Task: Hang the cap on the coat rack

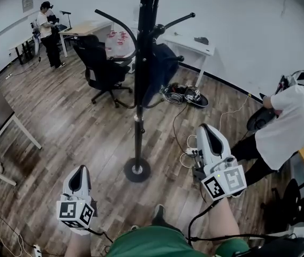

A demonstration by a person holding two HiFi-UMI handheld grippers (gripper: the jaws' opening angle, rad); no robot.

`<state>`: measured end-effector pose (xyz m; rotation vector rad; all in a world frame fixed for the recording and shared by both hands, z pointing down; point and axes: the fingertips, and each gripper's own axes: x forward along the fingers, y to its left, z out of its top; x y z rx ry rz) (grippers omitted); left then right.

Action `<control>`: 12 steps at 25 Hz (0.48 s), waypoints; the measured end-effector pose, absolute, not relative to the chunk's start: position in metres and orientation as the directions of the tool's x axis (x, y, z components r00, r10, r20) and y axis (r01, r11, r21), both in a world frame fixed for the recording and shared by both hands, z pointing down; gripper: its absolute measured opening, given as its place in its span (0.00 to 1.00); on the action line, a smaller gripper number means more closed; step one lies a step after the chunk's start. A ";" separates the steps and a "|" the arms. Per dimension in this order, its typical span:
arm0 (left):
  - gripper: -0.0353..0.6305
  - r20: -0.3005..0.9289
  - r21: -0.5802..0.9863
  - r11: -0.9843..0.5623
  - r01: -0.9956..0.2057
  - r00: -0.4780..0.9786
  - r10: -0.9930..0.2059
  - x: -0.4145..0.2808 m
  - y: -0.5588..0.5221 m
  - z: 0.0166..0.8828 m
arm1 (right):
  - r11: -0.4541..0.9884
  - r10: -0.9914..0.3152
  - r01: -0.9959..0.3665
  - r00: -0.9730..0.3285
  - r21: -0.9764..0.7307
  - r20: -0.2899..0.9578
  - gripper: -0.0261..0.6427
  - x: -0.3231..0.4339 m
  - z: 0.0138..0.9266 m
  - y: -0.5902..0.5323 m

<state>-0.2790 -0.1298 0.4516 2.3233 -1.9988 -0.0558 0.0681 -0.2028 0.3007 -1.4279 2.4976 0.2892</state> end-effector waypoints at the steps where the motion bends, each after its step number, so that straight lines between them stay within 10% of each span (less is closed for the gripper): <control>1: 0.07 0.017 0.080 -0.146 -0.986 0.148 -0.989 -0.281 -0.128 0.450 | 0.495 -0.817 -0.867 -0.485 0.053 -0.313 0.06 0.066 0.300 -0.198; 12: 0.07 -0.005 0.076 -0.112 -0.991 0.112 -0.994 -0.297 -0.126 0.443 | 0.489 -0.814 -0.870 -0.482 0.063 -0.326 0.06 0.058 0.300 -0.194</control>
